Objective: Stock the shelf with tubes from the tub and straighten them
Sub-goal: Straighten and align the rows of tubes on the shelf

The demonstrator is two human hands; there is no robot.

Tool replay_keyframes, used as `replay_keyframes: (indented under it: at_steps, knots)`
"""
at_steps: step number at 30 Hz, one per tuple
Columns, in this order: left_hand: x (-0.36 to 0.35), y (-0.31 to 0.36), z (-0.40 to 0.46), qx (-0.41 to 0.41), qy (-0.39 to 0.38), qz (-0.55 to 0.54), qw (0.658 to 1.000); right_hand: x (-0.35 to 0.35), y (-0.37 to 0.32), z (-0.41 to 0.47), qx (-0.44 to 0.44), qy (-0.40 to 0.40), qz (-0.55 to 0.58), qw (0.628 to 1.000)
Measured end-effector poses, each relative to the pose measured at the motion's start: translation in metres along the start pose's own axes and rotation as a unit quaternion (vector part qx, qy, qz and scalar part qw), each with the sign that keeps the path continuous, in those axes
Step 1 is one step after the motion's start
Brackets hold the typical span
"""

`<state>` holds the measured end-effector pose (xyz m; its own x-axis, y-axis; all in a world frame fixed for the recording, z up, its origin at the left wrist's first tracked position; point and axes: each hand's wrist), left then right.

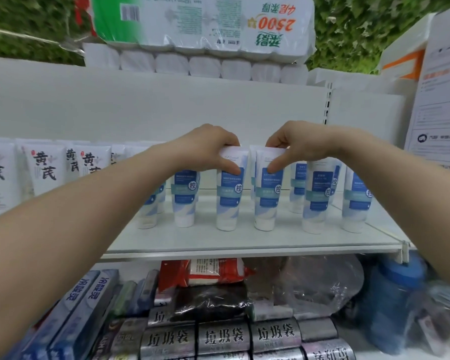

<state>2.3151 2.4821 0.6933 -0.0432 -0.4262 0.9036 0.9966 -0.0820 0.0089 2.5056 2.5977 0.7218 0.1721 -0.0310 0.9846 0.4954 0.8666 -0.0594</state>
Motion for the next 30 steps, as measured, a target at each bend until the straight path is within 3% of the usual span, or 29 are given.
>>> replay_keyframes:
  at_steps: [9,24,30]
  knots:
    - [-0.011,0.0,0.024,0.016,0.01,0.032,0.999,0.004,0.013,0.018,0.018,-0.01,-0.043,0.999]
    - [-0.001,0.012,0.03,0.083,-0.035,0.048,0.995,0.008,0.024,0.027,0.059,-0.051,-0.007,0.997]
    - [0.013,0.021,0.043,0.081,0.052,0.016,0.995,0.035,0.051,0.014,0.053,0.053,0.054,0.996]
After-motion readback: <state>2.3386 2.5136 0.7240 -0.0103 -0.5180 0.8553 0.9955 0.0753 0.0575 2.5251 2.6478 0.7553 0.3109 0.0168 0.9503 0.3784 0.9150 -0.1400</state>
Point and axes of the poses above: each hand's wrist, its own z-axis towards the middle knuckle, its own x-axis out of the back of the hand, y = z × x, and after that the axes turned 3 degrees about -y, right-handed
